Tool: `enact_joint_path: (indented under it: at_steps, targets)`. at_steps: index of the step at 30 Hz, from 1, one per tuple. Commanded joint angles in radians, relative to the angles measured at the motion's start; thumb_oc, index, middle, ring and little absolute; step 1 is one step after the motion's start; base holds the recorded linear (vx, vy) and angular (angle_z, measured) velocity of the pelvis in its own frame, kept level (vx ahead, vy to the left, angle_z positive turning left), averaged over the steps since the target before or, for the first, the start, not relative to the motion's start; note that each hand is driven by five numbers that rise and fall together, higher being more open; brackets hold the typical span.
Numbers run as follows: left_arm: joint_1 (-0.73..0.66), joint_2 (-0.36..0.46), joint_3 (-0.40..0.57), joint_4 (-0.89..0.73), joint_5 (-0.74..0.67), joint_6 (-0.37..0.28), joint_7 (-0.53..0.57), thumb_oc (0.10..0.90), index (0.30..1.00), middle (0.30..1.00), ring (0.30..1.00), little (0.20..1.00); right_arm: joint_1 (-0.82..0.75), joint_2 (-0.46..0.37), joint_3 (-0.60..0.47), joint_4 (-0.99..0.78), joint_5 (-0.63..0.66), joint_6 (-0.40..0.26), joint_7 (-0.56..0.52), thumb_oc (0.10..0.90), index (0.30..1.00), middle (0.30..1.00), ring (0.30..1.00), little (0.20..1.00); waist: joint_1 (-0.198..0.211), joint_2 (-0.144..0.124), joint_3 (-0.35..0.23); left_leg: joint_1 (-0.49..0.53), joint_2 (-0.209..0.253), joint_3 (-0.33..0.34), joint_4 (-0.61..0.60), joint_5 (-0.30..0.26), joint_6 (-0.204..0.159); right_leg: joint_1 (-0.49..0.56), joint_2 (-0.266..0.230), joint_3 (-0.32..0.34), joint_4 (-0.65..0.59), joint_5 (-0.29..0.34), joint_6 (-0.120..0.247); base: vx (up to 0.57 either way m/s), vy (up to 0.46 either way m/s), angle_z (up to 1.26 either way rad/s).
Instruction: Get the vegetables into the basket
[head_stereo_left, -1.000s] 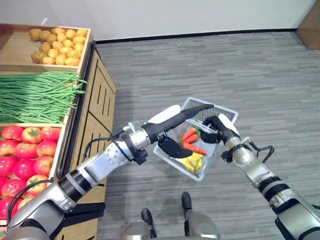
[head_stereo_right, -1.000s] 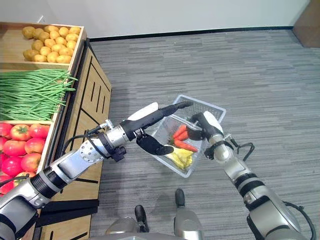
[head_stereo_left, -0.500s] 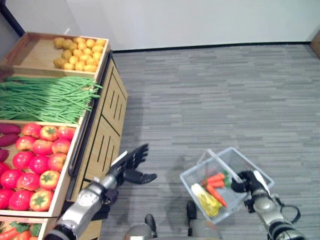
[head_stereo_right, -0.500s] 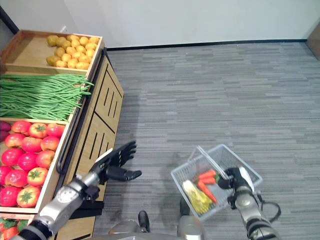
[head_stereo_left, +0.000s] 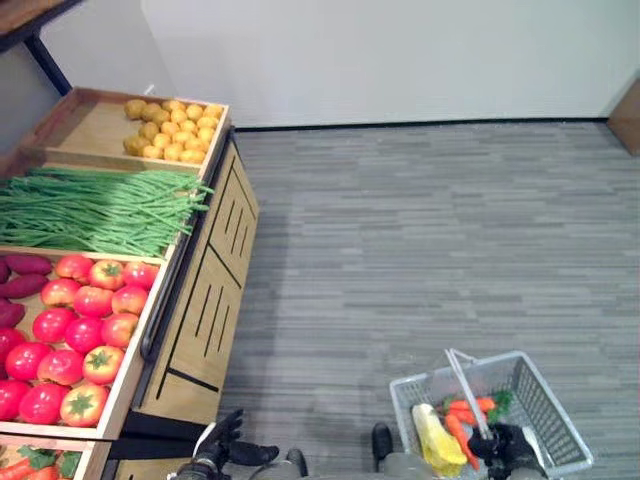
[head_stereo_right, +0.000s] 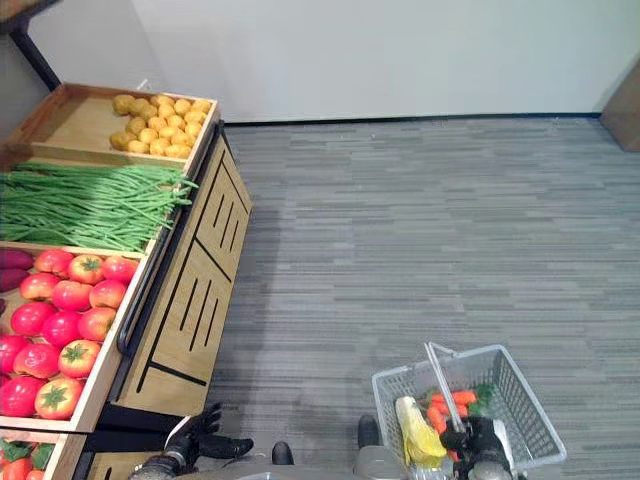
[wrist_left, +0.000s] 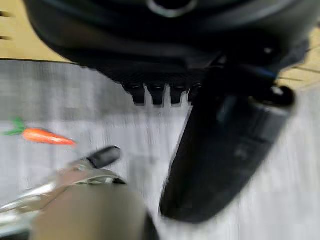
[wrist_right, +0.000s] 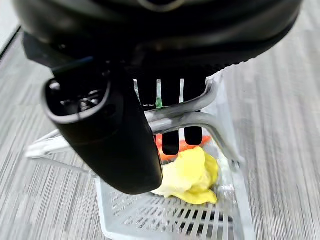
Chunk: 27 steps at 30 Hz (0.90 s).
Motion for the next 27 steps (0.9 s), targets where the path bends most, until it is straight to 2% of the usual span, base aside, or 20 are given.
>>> enact_joint_path:
  at_steps: [1, 3, 4, 5, 6, 16, 20, 27]
  targets:
    - [-0.045, 0.024, -0.016, -0.025, 0.086, -0.006, 0.070, 0.900, 1.000, 1.000, 1.000, 1.000, -0.076, -0.037, 0.012, -0.007, 0.052, -0.051, -0.003, 0.443, 0.360, 0.360, 0.360, 0.360, -0.006, -0.010, 0.020, -0.029, 0.039, -0.061, 0.001, 0.021, -0.071, 0.074, -0.075, -0.042, 0.014, -0.077, 0.114, 0.01, -0.005, -0.09]
    - [-0.050, 0.007, 0.000, 0.017, 0.126, 0.005, 0.097, 0.900, 1.000, 1.000, 1.000, 1.000, -0.063, -0.029, 0.023, 0.022, 0.035, -0.043, 0.005, 0.484, 0.418, 0.418, 0.418, 0.418, -0.009, -0.012, 0.016, -0.028, 0.040, -0.059, 0.001, 0.020, -0.072, 0.074, -0.074, -0.041, 0.015, -0.077, 0.113, 0.00, -0.004, -0.03]
    - [-0.050, -0.006, 0.007, 0.052, 0.144, 0.019, 0.107, 0.900, 1.000, 1.000, 1.000, 1.000, -0.056, -0.029, 0.025, 0.047, 0.022, -0.034, 0.005, 0.571, 0.539, 0.539, 0.539, 0.539, -0.013, -0.014, 0.012, -0.027, 0.042, -0.057, 0.001, 0.018, -0.072, 0.075, -0.073, -0.041, 0.014, -0.078, 0.112, 0.00, 0.000, 0.00]
    - [-0.051, -0.010, 0.009, 0.062, 0.156, 0.022, 0.113, 0.900, 1.000, 1.000, 1.000, 1.000, -0.052, -0.028, 0.020, 0.058, 0.022, -0.027, 0.006, 0.767, 0.813, 0.813, 0.813, 0.813, -0.013, -0.014, 0.010, -0.026, 0.041, -0.057, 0.001, 0.018, -0.072, 0.075, -0.072, -0.041, 0.014, -0.078, 0.111, 0.00, 0.000, 0.00]
    - [-0.050, -0.013, 0.011, 0.075, 0.161, 0.025, 0.117, 0.900, 1.000, 1.000, 1.000, 1.000, -0.049, -0.026, 0.017, 0.069, 0.019, -0.023, 0.003, 0.900, 1.000, 1.000, 1.000, 1.000, -0.014, -0.015, 0.008, -0.026, 0.042, -0.056, 0.001, 0.017, -0.073, 0.076, -0.071, -0.041, 0.013, -0.078, 0.111, 0.00, 0.000, 0.00]
    - [-0.033, -0.037, 0.043, 0.100, 0.120, 0.042, 0.130, 0.900, 1.000, 1.000, 1.000, 1.000, -0.006, -0.014, 0.014, 0.133, 0.007, 0.009, 0.032, 0.900, 1.000, 1.000, 1.000, 1.000, -0.017, -0.020, 0.001, -0.026, 0.045, -0.058, 0.001, 0.018, -0.076, 0.083, -0.070, -0.048, 0.010, -0.078, 0.110, 0.00, 0.000, 0.00]
    - [-0.031, -0.044, 0.039, 0.103, 0.119, 0.046, 0.121, 0.900, 1.000, 1.000, 1.000, 1.000, 0.011, -0.003, 0.072, 0.165, -0.103, 0.045, 0.053, 0.900, 1.000, 1.000, 1.000, 1.000, -0.014, -0.024, 0.000, -0.029, 0.048, -0.063, 0.001, 0.020, -0.077, 0.084, -0.070, -0.052, 0.010, -0.078, 0.109, 0.00, 0.000, 0.00]
    - [-0.037, -0.054, 0.044, 0.109, 0.092, 0.059, 0.107, 0.900, 1.000, 1.000, 1.000, 1.000, 0.014, 0.015, 0.099, 0.185, -0.138, 0.069, 0.077, 0.900, 1.000, 1.000, 1.000, 1.000, -0.011, -0.029, -0.003, -0.030, 0.051, -0.073, 0.001, 0.019, -0.076, 0.086, -0.068, -0.057, 0.011, -0.081, 0.108, 0.00, 0.000, 0.01]
